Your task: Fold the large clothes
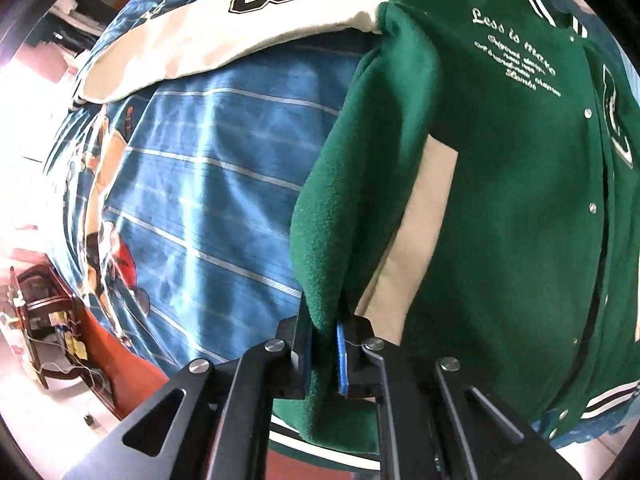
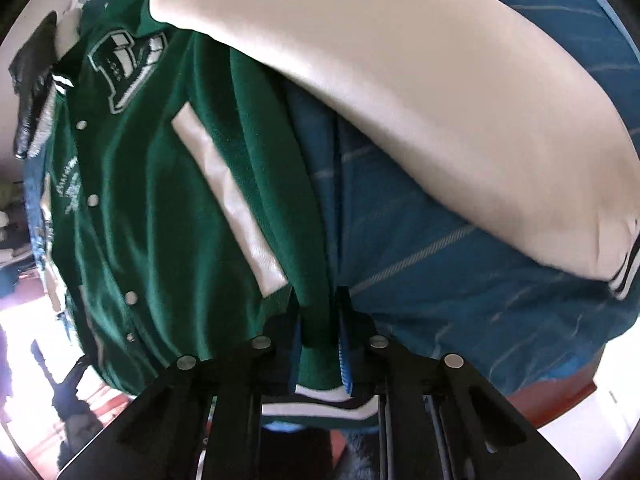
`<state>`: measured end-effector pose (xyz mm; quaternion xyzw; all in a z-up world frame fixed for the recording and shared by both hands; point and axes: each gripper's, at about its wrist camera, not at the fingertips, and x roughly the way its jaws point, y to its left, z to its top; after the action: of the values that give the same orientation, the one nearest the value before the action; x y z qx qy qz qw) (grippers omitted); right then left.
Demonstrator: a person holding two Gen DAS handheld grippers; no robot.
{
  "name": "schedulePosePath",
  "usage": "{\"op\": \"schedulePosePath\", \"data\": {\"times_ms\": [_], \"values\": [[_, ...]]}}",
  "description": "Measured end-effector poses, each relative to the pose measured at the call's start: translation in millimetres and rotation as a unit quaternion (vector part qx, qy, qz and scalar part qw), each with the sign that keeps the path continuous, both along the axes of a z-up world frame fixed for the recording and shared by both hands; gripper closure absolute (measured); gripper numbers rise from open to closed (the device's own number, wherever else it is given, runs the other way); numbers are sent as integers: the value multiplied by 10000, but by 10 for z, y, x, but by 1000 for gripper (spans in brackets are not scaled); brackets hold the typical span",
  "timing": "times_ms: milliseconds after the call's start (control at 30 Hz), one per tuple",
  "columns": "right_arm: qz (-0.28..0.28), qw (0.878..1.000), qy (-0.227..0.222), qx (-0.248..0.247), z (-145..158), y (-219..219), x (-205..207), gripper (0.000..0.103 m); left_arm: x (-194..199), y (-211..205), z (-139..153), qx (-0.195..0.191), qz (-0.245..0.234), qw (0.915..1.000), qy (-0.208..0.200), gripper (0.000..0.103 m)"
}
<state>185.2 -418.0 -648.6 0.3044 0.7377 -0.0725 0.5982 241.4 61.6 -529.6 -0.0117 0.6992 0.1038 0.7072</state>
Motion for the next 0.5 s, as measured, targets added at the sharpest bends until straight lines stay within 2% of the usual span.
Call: {"op": "schedulePosePath", "data": {"times_ms": [100,167,267,300,367,400,467,500], "values": [[-386,9981,-27,485,111,-133,-126,92,-97,-138,-4,2,69,10000,7,96],[-576,9950,-22,821,87,-131,-158,93,-137,-51,46,12,61,10000,-7,96],[5,9997,126,200,45,-70,-159,93,-97,-18,52,-20,73,10000,21,96],[-50,9997,251,42,-55,-61,-204,93,-83,-24,52,-44,73,10000,37,96],[-470,9970,604,86,-245,-96,-296,92,-127,154,19,-54,31,10000,68,95],[-410,9967,696,10,-265,-97,-278,91,-129,147,21,-66,-5,9999,111,93],[54,9967,637,-498,-131,-3,-135,79,-143,154,72,8,-13,9998,203,89],[367,9942,544,-850,-6,86,-64,67,-148,180,121,81,16,9997,238,89]]}}
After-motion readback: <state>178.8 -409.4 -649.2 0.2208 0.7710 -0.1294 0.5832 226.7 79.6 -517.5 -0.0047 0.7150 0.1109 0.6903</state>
